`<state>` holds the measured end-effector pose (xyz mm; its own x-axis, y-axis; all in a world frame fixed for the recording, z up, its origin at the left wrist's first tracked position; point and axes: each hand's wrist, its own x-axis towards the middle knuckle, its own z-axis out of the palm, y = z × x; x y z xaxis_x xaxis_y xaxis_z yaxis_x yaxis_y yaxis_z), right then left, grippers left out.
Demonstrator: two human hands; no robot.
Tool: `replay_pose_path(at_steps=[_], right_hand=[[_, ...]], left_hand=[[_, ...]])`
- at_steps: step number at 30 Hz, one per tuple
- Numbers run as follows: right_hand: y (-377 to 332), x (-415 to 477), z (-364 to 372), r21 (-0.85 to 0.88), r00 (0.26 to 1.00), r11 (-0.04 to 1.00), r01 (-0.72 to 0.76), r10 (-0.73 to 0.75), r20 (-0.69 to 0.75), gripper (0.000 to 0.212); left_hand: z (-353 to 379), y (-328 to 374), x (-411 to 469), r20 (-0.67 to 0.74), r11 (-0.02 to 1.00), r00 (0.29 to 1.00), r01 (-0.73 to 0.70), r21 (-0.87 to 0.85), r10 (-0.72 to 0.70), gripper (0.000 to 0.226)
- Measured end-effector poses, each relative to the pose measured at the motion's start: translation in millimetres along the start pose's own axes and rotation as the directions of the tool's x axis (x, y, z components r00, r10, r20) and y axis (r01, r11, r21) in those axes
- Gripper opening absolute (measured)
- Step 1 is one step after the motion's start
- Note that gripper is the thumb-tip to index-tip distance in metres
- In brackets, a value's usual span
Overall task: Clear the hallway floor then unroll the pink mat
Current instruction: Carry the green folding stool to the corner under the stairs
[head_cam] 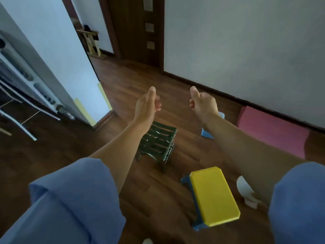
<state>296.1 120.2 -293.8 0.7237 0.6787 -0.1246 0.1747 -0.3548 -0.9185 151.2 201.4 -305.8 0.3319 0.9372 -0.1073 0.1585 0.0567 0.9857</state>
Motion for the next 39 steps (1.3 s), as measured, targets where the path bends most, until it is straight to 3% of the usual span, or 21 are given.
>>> replay_pose_path(at_steps=[8, 16, 21, 24, 31, 35, 39], right_hand=[[86, 78, 101, -0.049, 0.993, 0.998, -0.05, 0.055, 0.108, 0.042], [242, 149, 204, -0.129, 0.967, 0.981, -0.144, 0.167, 0.193, 0.043], [330, 177, 259, -0.167, 0.949, 0.965, -0.203, 0.236, 0.21, 0.044], [379, 192, 285, -0.214, 0.94, 0.951, -0.225, 0.27, 0.207, 0.055], [443, 201, 314, -0.399, 0.893, 0.832, -0.386, 0.446, 0.066, 0.069], [466, 209, 319, -0.295, 0.839, 0.833, -0.468, 0.524, 0.147, 0.067], [479, 218, 323, -0.359, 0.806, 0.806, -0.47, 0.558, 0.198, 0.069]], left_hand=[[-13, -114, 93, -0.033, 0.99, 0.997, 0.079, 0.118, -0.076, 0.048], [-5, -289, 182, -0.001, 0.953, 0.993, 0.112, 0.28, -0.116, 0.049], [-6, -396, 217, -0.005, 0.896, 0.981, 0.18, 0.405, -0.195, 0.055], [-8, -453, 236, -0.029, 0.835, 0.976, 0.198, 0.514, -0.214, 0.057], [-21, -527, 257, -0.03, 0.68, 0.962, 0.213, 0.702, -0.271, 0.037], [-24, -547, 266, -0.011, 0.69, 0.947, 0.241, 0.682, -0.321, 0.043], [-28, -560, 279, -0.008, 0.627, 0.935, 0.244, 0.74, -0.355, 0.049]])
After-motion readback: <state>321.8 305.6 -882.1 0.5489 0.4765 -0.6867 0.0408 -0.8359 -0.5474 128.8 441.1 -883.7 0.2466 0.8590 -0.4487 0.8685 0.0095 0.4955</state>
